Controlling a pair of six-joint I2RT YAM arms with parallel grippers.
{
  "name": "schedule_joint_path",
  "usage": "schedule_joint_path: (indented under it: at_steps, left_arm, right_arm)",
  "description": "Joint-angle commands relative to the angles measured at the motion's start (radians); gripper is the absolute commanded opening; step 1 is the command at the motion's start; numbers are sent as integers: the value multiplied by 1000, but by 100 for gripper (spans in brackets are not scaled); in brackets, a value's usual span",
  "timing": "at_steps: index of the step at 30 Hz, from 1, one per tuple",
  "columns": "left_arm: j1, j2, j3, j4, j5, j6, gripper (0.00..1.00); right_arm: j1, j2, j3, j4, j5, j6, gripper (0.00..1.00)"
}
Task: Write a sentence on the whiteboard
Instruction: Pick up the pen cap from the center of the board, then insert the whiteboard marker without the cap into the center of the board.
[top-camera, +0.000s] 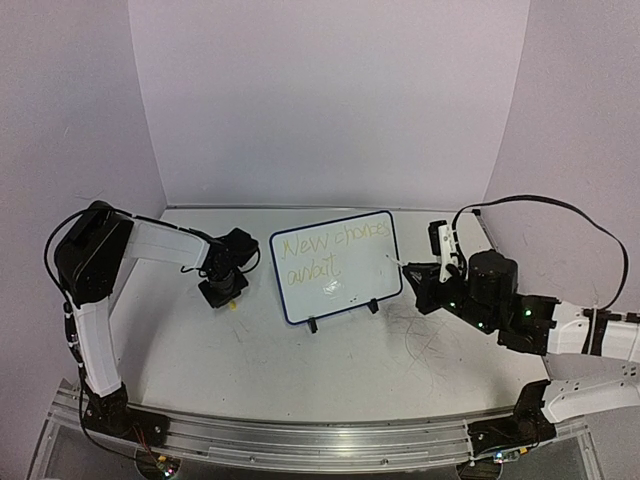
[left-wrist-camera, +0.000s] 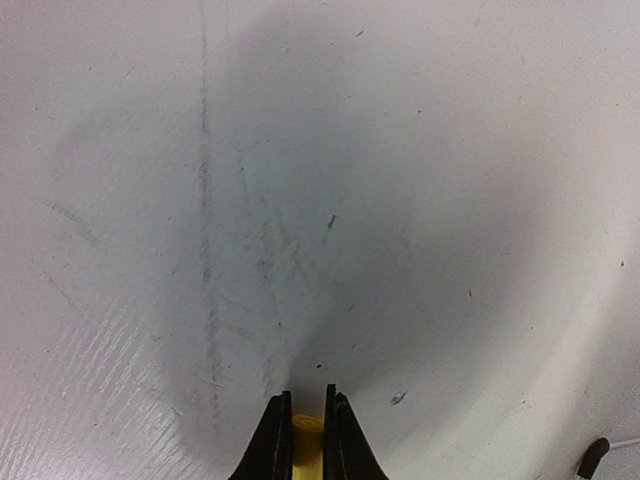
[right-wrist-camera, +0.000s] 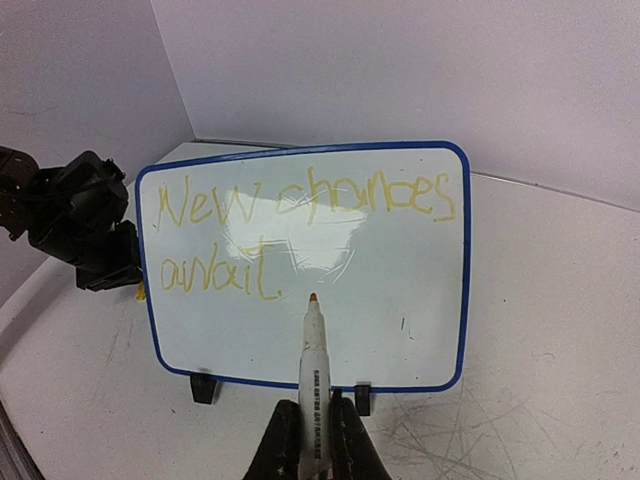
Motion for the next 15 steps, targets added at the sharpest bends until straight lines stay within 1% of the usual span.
schedule_joint_path:
  at_steps: [1,4,7,9,11,13,15]
  left_arm:
    - [15,-132,-67,6,-48,35,0]
    - [15,-282,-91,7,-66,83,0]
    - [16,-475,-122,20,-79,138,0]
    - [16,-626,-152,71,-61,182,3]
    - [17,-760,-214,177,-16,247,6]
    - [17,-913,-305,390,65,303,10]
    - [17,-1002,-395,568,167,330,12]
  right_arm:
    - [0,-9,99,-7,13,-37,0]
    - [0,40,161,-17,-45,-50,0]
    - [0,135,249,-25,-175,-48,0]
    - [10,223,316,-19,-277,-21,0]
    - [35,302,383,7,-361,18,0]
    - [60,380,434,61,-439,83,0]
    - [93,461,485,121,-486,135,0]
